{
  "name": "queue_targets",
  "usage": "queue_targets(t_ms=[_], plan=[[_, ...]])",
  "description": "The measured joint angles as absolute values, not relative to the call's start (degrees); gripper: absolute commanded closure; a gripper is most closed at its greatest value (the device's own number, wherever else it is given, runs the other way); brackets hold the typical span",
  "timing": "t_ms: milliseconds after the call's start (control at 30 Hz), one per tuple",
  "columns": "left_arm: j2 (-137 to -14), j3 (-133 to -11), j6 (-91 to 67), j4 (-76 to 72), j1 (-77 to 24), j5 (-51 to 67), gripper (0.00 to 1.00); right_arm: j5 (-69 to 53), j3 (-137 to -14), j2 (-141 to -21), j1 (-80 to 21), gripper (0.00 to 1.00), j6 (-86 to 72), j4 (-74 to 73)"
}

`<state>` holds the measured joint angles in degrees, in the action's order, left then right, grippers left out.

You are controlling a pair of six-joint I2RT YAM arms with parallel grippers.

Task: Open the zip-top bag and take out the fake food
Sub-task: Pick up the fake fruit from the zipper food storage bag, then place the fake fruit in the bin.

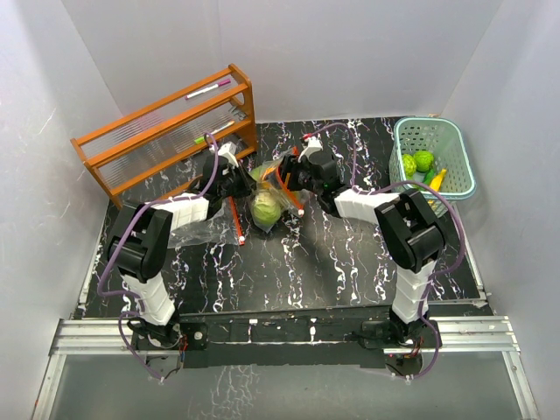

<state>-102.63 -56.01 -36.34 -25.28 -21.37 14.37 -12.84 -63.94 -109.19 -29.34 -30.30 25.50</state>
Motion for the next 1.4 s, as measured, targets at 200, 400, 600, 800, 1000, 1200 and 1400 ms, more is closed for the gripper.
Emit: queue_targets(t_ms=[200, 400, 600, 800, 1000, 1200, 1400], plan=[[-102.45, -55.48, -36.29, -24.97, -21.61, 14.39, 1.0, -12.25, -61.93, -105.78, -29.56, 0.57, -29.61, 24.34], [-102.69, -55.48, -37.76, -25.21, -21.61, 14.37, 1.0, -7.53, -60.9, -95.53, -27.66, 0.56, -25.58, 17.06], [-102.89, -55.48, -38.87, -25.52, -21.61, 15.0, 1.0, 0.56, -63.77, -85.82, -18.65, 0.53, -20.95, 10.68], [-102.61, -55.51, -38.65, -24.71, -21.61, 15.81, 1.0, 16.78, -70.08, -85.73, -11.2, 0.51, -14.66, 5.65], [-98.83, -55.51, -38.57, -21.32, -21.61, 17.21, 1.0, 21.91, -69.1, -85.65, -0.73, 0.52, -13.93, 3.9], [-91.96, -56.64, -38.33, -19.46, -21.67, 18.2, 1.0, 24.27, -68.71, -86.11, 7.94, 0.04, -15.11, 2.94], [-90.52, -57.56, -38.28, -19.38, -21.85, 18.96, 0.91, 22.0, -68.71, -88.64, 8.36, 0.02, -14.87, 0.62]])
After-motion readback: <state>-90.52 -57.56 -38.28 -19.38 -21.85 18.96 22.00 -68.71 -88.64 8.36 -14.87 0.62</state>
